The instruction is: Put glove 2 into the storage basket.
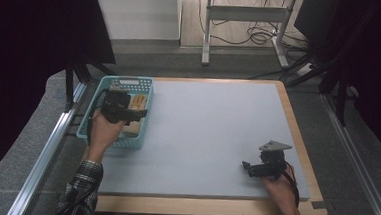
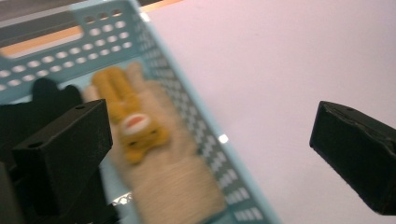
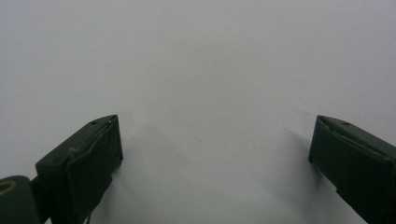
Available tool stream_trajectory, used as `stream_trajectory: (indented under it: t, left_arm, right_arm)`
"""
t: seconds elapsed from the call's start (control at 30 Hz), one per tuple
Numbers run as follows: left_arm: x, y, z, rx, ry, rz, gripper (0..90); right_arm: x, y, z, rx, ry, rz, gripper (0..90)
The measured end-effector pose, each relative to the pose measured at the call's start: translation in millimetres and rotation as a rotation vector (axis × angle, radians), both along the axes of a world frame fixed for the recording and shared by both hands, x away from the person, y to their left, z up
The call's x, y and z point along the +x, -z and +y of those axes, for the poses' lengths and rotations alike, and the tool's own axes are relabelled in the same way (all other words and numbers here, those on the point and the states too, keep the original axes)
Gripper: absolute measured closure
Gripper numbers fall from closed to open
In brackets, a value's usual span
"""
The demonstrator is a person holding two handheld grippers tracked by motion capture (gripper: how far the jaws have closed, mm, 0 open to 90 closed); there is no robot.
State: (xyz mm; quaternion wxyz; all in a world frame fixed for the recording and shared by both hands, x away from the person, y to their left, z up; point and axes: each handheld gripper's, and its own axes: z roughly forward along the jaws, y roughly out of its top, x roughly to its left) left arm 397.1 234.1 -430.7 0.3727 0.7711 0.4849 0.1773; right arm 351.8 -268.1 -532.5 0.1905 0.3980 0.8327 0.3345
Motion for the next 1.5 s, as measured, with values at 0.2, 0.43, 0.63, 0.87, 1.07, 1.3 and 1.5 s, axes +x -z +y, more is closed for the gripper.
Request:
stream_trajectory:
  t: [0.2, 0.43, 0.63, 0.87, 1.07, 1.3, 1.5]
  left_arm:
    - [-8.7, 1.9, -25.9, 0.000, 0.069, -0.021, 0.0]
    - [-20.1, 10.2, -55.3, -0.004, 0.150, -0.035, 0.0]
    - [-29.4, 20.3, -76.5, -0.003, 0.208, -0.039, 0.0]
    - [-41.8, 36.5, -97.3, 0.003, 0.272, -0.043, 0.0]
    - [-51.0, 57.4, -110.1, 0.005, 0.311, -0.021, 0.0]
    - [-57.2, 86.1, -118.2, 0.013, 0.337, 0.009, 0.0]
    - [-60.7, 104.9, -123.9, 0.069, 0.348, 0.033, 0.0]
  right_arm:
    - [0.0, 0.0, 0.1, -0.001, 0.000, -0.001, 2.5]
    - [0.0, 0.0, 0.1, 0.000, 0.000, -0.001, 2.5]
    - [0.0, 0.0, 0.1, 0.000, 0.000, -0.001, 2.5]
    - [0.0, 0.0, 0.1, -0.001, 0.001, -0.002, 2.6]
    - [0.0, 0.0, 0.2, 0.000, 0.001, -0.001, 2.5]
    - [0.1, 0.0, 0.2, 0.000, 0.000, -0.001, 2.5]
    - [0.0, -0.1, 0.2, 0.000, 0.001, -0.001, 2.6]
